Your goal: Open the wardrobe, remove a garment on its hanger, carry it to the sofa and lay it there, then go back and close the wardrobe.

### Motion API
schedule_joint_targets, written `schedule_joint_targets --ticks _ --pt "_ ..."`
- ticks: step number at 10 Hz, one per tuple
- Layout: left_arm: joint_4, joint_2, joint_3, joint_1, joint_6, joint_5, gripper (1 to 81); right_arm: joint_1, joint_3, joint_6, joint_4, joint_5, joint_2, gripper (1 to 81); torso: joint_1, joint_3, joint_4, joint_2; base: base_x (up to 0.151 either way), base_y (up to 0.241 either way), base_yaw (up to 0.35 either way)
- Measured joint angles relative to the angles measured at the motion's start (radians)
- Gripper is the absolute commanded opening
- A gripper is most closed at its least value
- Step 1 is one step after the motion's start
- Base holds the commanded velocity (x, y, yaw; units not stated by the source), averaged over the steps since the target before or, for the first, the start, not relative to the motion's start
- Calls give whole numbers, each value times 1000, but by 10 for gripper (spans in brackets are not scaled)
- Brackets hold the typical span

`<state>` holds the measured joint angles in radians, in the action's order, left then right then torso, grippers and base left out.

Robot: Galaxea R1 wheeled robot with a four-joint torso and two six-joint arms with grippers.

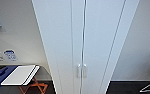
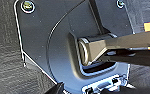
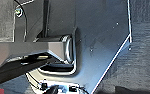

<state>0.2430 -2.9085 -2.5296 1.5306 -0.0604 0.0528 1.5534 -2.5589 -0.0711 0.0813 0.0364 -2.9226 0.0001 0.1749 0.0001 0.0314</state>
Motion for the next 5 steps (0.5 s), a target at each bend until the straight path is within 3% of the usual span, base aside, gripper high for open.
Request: schedule_joint_targets --ticks 5 --pt "0 -1 0 3 0 0 811 1 -10 1 1 -2 -10 811 1 0 0 0 0 0 0"
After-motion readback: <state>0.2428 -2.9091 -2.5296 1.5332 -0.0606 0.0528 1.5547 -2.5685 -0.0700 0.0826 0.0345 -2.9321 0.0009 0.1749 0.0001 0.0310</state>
